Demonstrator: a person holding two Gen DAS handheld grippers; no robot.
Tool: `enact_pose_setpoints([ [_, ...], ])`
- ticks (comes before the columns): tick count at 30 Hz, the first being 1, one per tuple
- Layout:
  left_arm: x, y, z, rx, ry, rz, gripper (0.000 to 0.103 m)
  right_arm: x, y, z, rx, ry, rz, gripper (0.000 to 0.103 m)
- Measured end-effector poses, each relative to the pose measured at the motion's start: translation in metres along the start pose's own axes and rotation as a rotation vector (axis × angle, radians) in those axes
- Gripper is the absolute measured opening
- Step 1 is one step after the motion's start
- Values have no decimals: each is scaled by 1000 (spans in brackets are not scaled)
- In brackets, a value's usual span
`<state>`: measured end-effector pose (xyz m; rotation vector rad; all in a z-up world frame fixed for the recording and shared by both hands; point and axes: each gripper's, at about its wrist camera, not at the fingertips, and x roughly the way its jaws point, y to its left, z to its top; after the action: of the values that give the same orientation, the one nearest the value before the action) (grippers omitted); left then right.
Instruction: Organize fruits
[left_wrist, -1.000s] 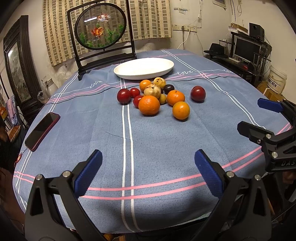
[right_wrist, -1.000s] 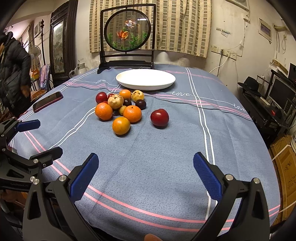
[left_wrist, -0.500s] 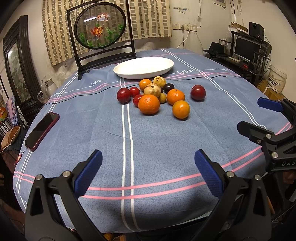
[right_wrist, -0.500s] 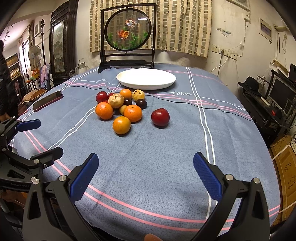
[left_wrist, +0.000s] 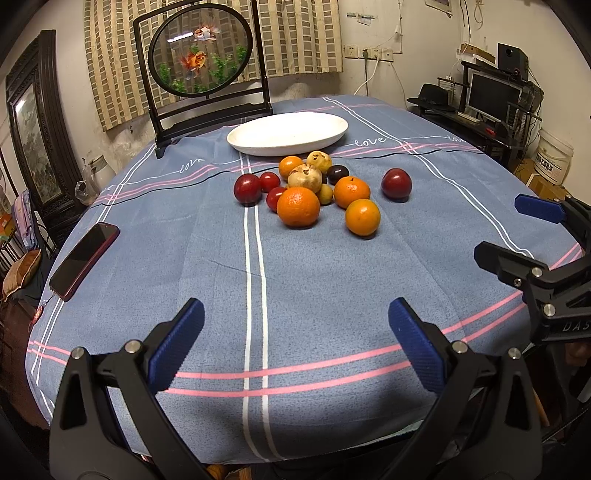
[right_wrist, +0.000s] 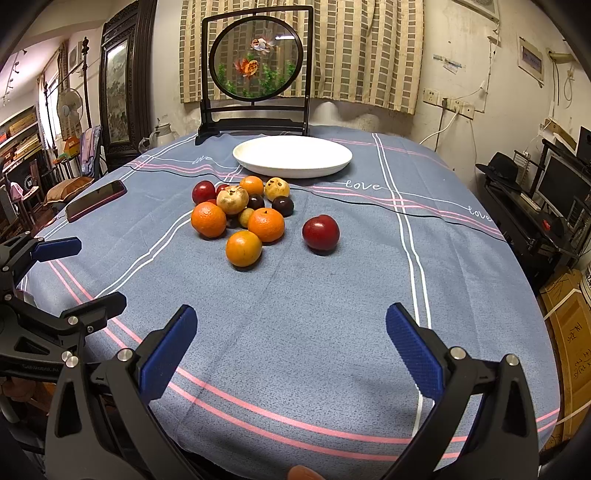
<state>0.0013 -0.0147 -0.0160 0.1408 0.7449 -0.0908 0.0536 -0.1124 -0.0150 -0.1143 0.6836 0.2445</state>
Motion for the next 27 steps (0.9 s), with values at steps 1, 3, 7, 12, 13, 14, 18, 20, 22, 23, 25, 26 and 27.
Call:
enact_pose_setpoints([
  [1,0,0,0,0,0,0,101,0,0,0,0,0,0,102],
  [3,0,0,1,0,0,0,101,0,0,0,-1,2,0,102],
  [7,0,0,0,-1,2,0,101,1,1,0,-1,2,-1,102],
  [12,0,2,1,-3,5,1,101,3,3,-1,3,5,-3,102],
  [13,1,2,1,-3,5,1,101,3,3,-1,4,6,-4,102],
  [14,1,2,1,-4,7,2,101,4,4,-2,6,8,-4,102],
  [18,4,6,0,-17,17,3,101,8,1,-3,25,12,11,102],
  [20,8,9,1,-31,26,-5,101,13,-4,-1,53,25,34,102],
  [22,12,14,0,-52,32,-29,101,21,-9,-2,97,50,49,102],
  [23,15,15,0,-57,37,-35,101,24,-11,-2,110,60,57,102],
  [25,20,18,-1,-61,44,-39,101,32,-14,-1,119,69,73,102],
  [26,25,20,-2,-65,49,-34,101,34,-14,1,118,64,85,102],
  [27,28,21,-2,-70,51,-33,101,36,-15,6,110,55,98,102],
])
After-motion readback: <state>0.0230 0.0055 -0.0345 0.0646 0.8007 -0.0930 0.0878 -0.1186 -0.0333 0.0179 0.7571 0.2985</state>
